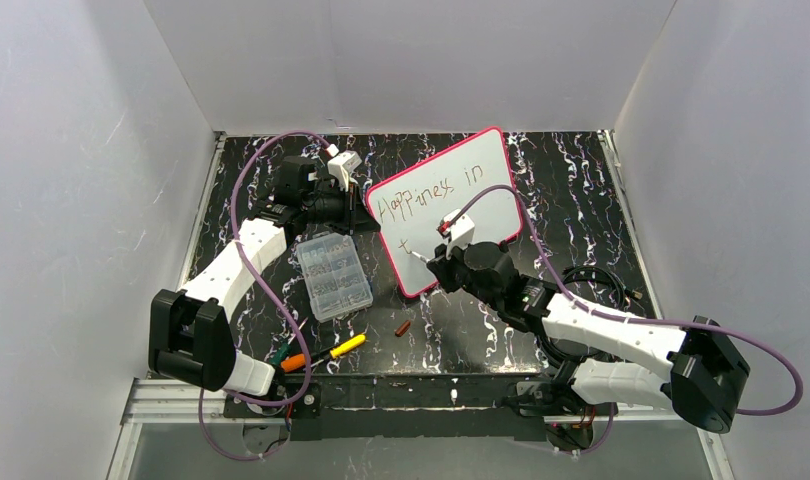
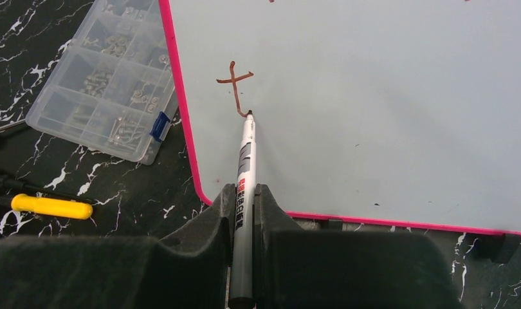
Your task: Write a sentence on the whiteboard
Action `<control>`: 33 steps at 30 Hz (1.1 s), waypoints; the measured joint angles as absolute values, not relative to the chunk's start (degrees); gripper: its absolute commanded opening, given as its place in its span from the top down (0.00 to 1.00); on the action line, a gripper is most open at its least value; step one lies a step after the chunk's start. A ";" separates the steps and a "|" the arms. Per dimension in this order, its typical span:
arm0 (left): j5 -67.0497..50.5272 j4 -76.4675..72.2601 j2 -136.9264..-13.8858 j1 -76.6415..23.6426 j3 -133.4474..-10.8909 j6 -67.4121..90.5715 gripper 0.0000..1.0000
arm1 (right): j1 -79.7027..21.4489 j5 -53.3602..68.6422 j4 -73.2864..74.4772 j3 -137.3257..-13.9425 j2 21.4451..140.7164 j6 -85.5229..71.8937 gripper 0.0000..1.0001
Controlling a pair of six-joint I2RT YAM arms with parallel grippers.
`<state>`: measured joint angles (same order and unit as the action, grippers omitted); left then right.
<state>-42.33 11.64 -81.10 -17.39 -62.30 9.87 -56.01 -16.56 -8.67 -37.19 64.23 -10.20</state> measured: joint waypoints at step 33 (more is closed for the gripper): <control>-42.65 11.66 -81.10 -17.39 -62.30 9.91 1.00 | -55.99 -20.05 -13.30 -39.48 65.32 -6.94 0.99</control>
<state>-42.65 11.66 -81.10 -17.39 -62.30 9.91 -55.99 -20.05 -13.30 -39.48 65.32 -6.94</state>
